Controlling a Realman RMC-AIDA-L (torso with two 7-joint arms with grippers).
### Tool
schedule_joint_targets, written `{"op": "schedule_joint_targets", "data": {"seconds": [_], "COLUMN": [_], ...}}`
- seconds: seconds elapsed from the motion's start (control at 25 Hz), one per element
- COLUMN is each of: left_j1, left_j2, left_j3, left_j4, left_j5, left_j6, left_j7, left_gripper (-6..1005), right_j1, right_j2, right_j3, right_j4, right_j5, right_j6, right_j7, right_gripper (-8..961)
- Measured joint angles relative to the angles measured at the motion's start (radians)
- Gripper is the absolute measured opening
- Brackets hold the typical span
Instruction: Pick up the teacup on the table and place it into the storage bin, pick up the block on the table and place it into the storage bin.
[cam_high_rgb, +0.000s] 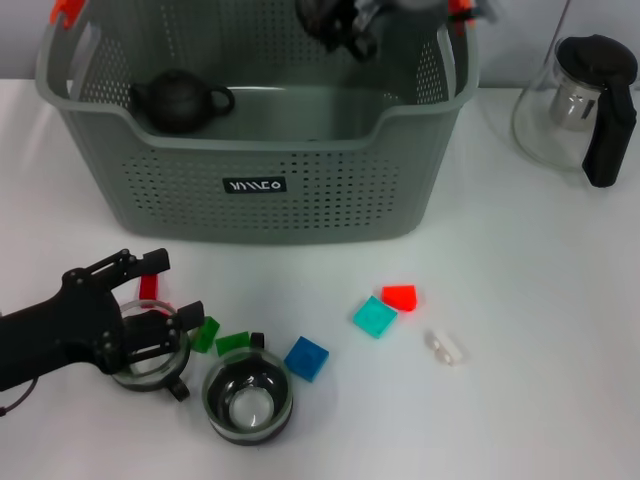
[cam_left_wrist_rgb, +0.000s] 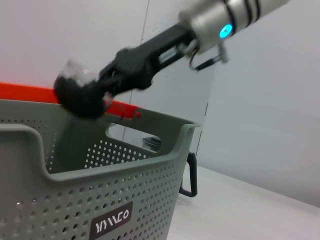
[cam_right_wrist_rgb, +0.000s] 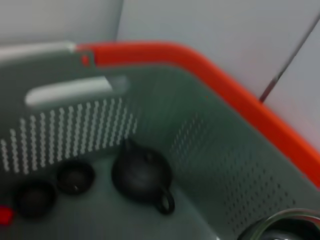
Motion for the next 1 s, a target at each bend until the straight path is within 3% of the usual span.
{"op": "schedule_joint_targets", "data": {"seconds": [0.2, 1.0], "left_j1": [0.000, -0.003], "left_j2": [0.000, 0.000], "left_j3": [0.000, 0.011], "left_j4": [-0.006, -0.008], "left_j5": [0.000, 0.000], "left_j6": [-0.001, -0.022], "left_j7": [0.000, 0.000], "left_gripper": [859, 860], "right_j1": [0.065, 0.059], "right_j2": [0.005, 0.006], "right_j3": [-0.011, -0.058], "right_j4": [0.154, 0.229], "right_j5": [-0.054, -0.054], "right_j6": [0.063, 0.073], "right_j7": [-0.001, -0.001], "right_gripper": [56, 85]}}
